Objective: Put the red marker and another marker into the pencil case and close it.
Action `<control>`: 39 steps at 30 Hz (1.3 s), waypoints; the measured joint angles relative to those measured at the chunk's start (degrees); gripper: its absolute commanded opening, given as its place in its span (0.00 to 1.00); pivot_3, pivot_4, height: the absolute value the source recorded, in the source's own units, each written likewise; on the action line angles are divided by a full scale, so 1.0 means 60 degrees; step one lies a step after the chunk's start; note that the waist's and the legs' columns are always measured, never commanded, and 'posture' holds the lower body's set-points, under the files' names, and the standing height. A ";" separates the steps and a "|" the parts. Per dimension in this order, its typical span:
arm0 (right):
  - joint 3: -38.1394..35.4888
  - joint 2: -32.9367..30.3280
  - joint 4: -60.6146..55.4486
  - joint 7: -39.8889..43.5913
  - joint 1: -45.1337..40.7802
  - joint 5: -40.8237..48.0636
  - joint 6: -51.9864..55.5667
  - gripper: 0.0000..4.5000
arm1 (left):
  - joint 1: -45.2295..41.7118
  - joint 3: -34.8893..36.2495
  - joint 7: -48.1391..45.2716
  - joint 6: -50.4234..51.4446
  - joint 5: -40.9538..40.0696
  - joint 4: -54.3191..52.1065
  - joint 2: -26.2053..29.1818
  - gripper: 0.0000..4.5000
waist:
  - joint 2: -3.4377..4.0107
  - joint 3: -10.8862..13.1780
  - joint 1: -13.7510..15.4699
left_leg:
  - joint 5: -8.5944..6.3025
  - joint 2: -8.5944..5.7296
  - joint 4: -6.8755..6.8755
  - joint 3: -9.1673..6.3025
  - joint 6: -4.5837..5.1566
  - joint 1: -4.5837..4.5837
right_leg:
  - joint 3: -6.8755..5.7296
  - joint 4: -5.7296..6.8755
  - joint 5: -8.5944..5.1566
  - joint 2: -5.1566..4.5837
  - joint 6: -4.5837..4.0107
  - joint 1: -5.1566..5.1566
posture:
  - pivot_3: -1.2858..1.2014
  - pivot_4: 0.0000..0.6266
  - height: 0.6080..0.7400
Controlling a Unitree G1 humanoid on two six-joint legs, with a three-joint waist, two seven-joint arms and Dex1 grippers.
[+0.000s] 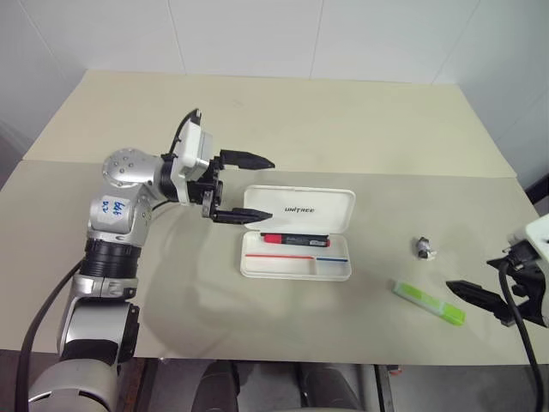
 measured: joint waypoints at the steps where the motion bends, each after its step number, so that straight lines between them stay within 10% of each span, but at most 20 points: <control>1: -0.0150 -0.0013 -0.0085 0.0076 0.0088 0.0138 0.0059 1.00 | 0.0050 -0.0012 -0.0002 -0.0004 -0.0007 -0.0005 -0.0053 0.99 | -0.0001 0.0000 -0.0008 | 0.0000 0.0000 0.0001 0.0000 0.0000 0.0000 | 0.0000 -0.0001 0.0001 0.0000 0.0001 0.0002 | 0.52 0.24 1.00; 15: 0.0767 -0.1364 0.0028 0.2723 0.3352 -0.2014 -0.3915 1.00 | 0.0036 -0.0185 -0.0744 0.0207 -0.0130 -0.0561 0.0465 0.99 | -0.0010 0.0001 -0.0035 | -0.0017 0.0000 0.0000 0.0007 0.0004 -0.0003 | -0.0002 -0.0080 0.0012 -0.0010 0.0022 0.0030 | 0.52 0.24 1.00; 35: 0.6558 -0.2068 0.3743 0.3748 0.0336 -0.4105 -0.7076 1.00 | 0.0760 0.0389 -0.0016 0.0873 -0.0257 -0.2364 0.1989 0.99 | -0.0009 0.0002 -0.0003 | -0.0019 0.0002 0.0000 0.0004 0.0006 0.0002 | -0.0006 -0.0073 0.0008 -0.0011 0.0015 0.0031 | 0.52 0.24 1.00; 39: 0.6926 -0.2069 0.4199 0.3825 0.0394 -0.4425 -0.7240 0.80 | 0.0762 0.0442 0.0187 0.0914 -0.0266 -0.2483 0.2027 1.00 | -0.0009 0.0002 -0.0009 | -0.0019 0.0001 0.0004 0.0007 0.0006 0.0003 | -0.0005 -0.0072 0.0008 -0.0011 0.0016 0.0032 | 0.52 0.24 1.00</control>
